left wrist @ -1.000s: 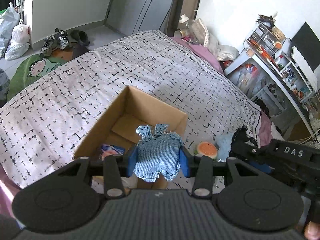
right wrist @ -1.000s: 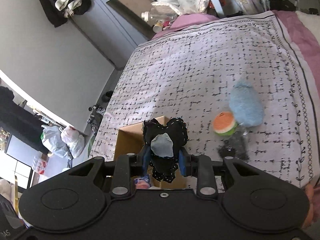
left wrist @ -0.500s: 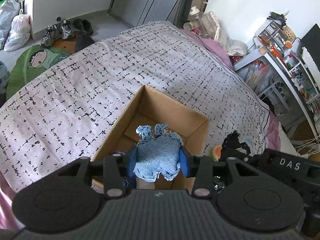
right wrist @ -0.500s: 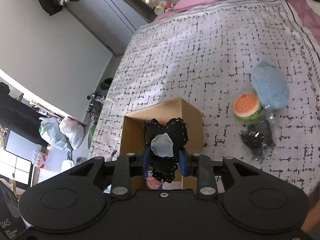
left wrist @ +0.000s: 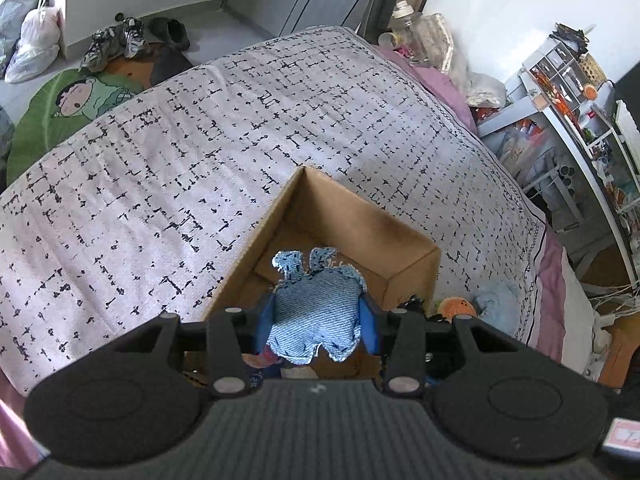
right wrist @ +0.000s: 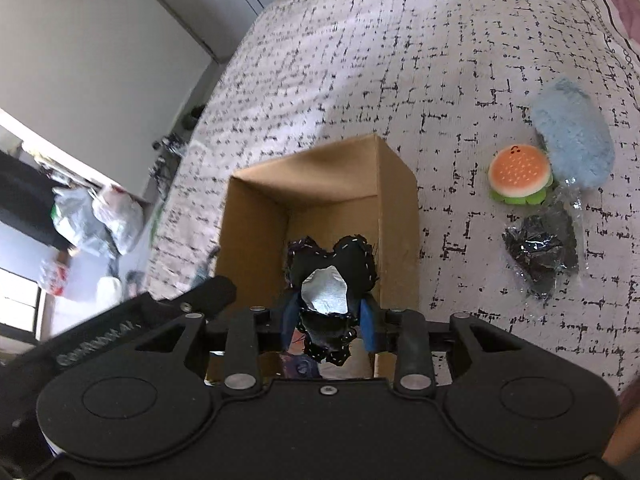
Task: Organize soft objects
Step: 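Carry both items over the box and open the right gripper to drop the scrunchie, then open the left gripper to drop the denim plush into the box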
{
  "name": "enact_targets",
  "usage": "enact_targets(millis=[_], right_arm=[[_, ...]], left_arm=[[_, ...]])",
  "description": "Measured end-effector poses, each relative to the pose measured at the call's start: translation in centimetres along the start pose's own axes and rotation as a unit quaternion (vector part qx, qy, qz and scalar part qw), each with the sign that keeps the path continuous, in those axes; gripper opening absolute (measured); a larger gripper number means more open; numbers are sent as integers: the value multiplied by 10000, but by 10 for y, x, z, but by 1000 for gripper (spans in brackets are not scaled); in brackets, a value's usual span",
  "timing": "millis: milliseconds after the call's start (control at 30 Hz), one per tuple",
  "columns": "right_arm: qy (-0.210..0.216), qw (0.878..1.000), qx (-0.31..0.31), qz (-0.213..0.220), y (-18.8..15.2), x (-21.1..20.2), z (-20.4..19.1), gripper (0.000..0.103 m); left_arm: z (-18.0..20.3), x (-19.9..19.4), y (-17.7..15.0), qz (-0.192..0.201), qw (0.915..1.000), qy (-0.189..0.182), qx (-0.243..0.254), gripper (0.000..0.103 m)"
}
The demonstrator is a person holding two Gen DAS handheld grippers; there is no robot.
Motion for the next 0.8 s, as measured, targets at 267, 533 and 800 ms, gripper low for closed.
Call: enact_targets(millis=[267, 533, 800], right_arm=[[-43, 9995, -152, -264, -6, 5, -6, 48], [-4, 9996, -270, -45, -1, -20, -4, 62], [-6, 10000, 10, 12, 4, -27, 16, 62]], left_arm=[[-7, 3, 2, -61, 10000, -17, -58, 43], [-5, 6, 2, -80, 9999, -70, -81, 44], [5, 7, 0, -115, 9999, -69, 18, 45]])
Point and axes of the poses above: each gripper's, at about its wrist camera, not at the fingertips, and x roughly the way its jaws point, z to its right, y to its top, the point moved 4 cm from there along x, roughly the way its jaws point, and after that the axes turned 5 degrees about z, right-handed, at the moved point
